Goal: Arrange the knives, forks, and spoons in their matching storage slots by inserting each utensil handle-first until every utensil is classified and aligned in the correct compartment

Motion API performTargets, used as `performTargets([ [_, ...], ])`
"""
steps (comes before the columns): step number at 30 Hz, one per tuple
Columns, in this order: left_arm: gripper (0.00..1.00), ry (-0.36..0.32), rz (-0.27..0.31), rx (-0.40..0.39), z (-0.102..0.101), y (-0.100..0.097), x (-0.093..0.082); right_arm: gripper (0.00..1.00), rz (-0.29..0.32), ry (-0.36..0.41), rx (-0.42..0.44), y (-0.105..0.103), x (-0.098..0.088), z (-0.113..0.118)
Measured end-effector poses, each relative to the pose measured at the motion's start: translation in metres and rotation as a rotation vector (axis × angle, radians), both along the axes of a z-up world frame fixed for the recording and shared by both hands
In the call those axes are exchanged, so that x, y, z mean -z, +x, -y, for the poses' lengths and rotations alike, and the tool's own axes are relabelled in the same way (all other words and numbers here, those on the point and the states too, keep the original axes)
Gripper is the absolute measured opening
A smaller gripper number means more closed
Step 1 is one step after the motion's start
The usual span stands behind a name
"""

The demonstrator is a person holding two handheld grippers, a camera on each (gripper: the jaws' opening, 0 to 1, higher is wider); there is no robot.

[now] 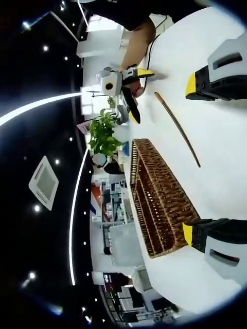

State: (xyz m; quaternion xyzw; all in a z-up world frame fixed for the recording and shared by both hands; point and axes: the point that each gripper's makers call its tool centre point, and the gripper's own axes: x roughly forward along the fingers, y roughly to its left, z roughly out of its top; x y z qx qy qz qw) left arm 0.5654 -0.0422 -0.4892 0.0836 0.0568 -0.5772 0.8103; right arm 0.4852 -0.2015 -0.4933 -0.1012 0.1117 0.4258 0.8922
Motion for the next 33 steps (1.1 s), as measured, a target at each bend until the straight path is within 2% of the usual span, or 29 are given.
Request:
performTargets([
  [3,1.0,-0.02,0.008,-0.015,-0.005,0.003,-0.005,0.74,-0.02,-0.018,0.023,0.002,0.007,0.008],
  [5,1.0,-0.034,0.02,-0.03,-0.01,0.007,-0.01,0.6,-0.059,-0.032,0.017,0.0,0.015,0.011],
  [7,1.0,-0.061,0.011,-0.04,-0.013,0.008,-0.015,0.5,-0.067,-0.043,0.011,-0.003,0.019,0.009],
  [11,1.0,-0.083,-0.016,-0.055,-0.022,0.011,-0.021,0.45,-0.082,-0.051,-0.001,-0.007,0.024,0.006],
  [13,1.0,-0.053,-0.005,-0.048,-0.024,0.007,-0.019,0.39,-0.081,-0.072,-0.01,-0.009,0.028,0.005],
  [16,1.0,-0.011,0.014,-0.046,-0.03,0.005,-0.012,0.35,-0.094,-0.073,-0.027,-0.009,0.031,0.002],
  [18,1.0,-0.005,0.009,-0.065,-0.037,0.008,-0.006,0.3,-0.091,-0.107,-0.044,-0.011,0.036,0.0],
  [21,1.0,-0.034,0.029,-0.13,-0.048,0.017,-0.009,0.27,-0.104,-0.085,-0.033,-0.01,0.033,0.001],
  [24,1.0,-0.091,0.029,-0.126,-0.046,0.016,-0.02,0.25,-0.148,-0.05,-0.024,-0.009,0.035,0.003],
  [27,1.0,-0.065,0.05,-0.121,-0.045,0.014,-0.018,0.23,-0.144,-0.046,-0.011,-0.007,0.035,0.004],
  [33,1.0,-0.052,0.043,-0.127,-0.048,0.016,-0.015,0.17,-0.117,-0.052,-0.012,-0.006,0.036,0.001],
])
